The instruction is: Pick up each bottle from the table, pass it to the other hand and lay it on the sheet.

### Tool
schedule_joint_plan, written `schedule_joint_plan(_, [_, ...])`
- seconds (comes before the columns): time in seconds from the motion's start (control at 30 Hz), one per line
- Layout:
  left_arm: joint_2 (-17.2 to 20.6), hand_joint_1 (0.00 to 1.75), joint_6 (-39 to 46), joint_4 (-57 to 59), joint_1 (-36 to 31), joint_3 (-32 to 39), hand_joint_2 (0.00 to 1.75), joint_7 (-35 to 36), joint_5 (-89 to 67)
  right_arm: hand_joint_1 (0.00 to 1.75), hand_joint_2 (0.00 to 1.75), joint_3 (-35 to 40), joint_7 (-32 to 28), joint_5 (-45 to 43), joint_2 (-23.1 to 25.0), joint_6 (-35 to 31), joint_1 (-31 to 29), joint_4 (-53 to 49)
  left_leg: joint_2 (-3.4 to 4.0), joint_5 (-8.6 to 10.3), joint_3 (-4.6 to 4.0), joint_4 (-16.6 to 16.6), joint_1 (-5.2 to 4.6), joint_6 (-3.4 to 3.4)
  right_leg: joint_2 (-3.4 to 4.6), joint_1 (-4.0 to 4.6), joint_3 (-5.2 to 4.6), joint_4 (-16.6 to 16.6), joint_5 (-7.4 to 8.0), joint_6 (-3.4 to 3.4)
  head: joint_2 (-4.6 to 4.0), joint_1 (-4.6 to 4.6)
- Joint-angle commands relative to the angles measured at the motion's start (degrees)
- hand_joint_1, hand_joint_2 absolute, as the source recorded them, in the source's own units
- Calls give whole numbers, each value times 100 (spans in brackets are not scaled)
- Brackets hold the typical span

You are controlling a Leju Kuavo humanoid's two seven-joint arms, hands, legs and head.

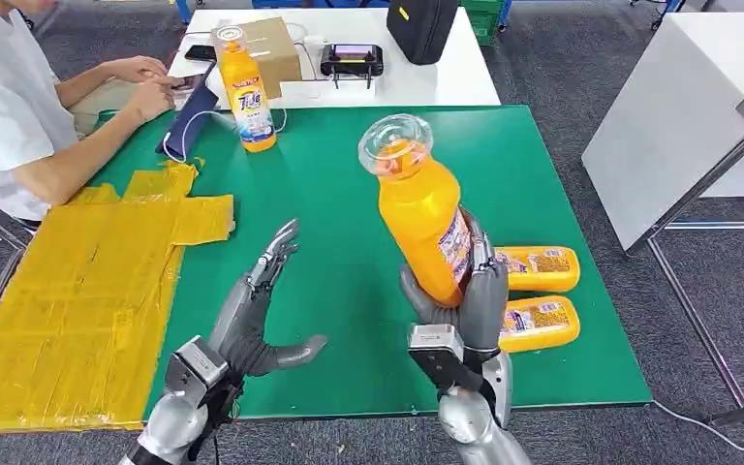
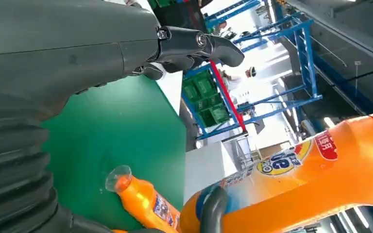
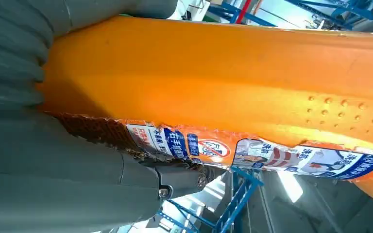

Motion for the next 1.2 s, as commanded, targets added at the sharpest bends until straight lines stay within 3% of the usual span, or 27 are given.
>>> schedule_joint_plan(0.03, [27, 0, -10, 322, -116, 50, 175, 25, -15, 175, 175, -140, -12, -29, -43, -26, -87, 6, -5, -4, 13, -4, 0, -2, 12, -2, 13, -4, -4, -3, 0, -2])
schedule_joint_plan(0.27, [26, 0, 20, 321, -61, 64, 175, 67, -37, 175, 175, -467, -83, -403, -14, 10, -15, -217, -8, -5, 14, -3, 1, -2, 11, -2, 16, -5, -5, -3, 0, 0])
schedule_joint_plan(0.43, [33, 0, -88, 367, -164, 32, 175, 95, 33, 175, 175, 212, 44, -131, -103, 595, -190, 492, 0, -6, 20, -6, 1, -3, 21, -2, 19, -6, -4, -5, 0, -2])
schedule_joint_plan(0.47, [36, 0, -133, 382, -198, 21, 175, 94, 68, 175, 175, 342, 87, -19, -106, 665, -250, 684, 2, -3, 13, -5, 2, -3, 17, 0, 14, -6, -1, -4, 0, 0])
schedule_joint_plan(0.5, [84, 0, -748, 398, -361, -35, 175, 79, 700, 175, 175, 1091, 857, 1437, -248, 1268, -491, 1611, 4, -9, 29, -8, 5, -6, 32, 1, 29, -9, -4, -7, 0, -2])
schedule_joint_plan(0.57, [38, 0, -778, 421, -495, -10, 175, 235, 800, 175, 175, 1458, 456, 1717, 178, 350, -724, 3163, 19, -11, 46, -13, 11, -9, 53, 7, 42, -18, 1, -11, 0, 0])
schedule_joint_plan(0.67, [4, 0, -811, 514, -542, -1, 175, 308, 884, 175, 175, 1691, 418, 1860, 249, 7, -795, 3531, 19, -9, 44, -14, 14, -9, 45, 12, 41, -17, 0, -11, 0, 2])
schedule_joint_plan(0.93, [4, 0, -848, 615, -556, -15, 175, 332, 1006, 175, 175, 1859, 706, 2257, 158, -26, -825, 3399, 8, -3, 17, -5, 14, -5, 16, 14, 19, -7, -6, -7, 0, 2])
schedule_joint_plan(1.2, [-3, 0, -901, 706, -632, -27, 175, 419, 1112, 175, 175, 1627, 591, 2791, 299, -26, -727, 3394, -4, -2, 15, -5, 10, -7, 3, 8, 18, -4, -10, -9, 0, 0])
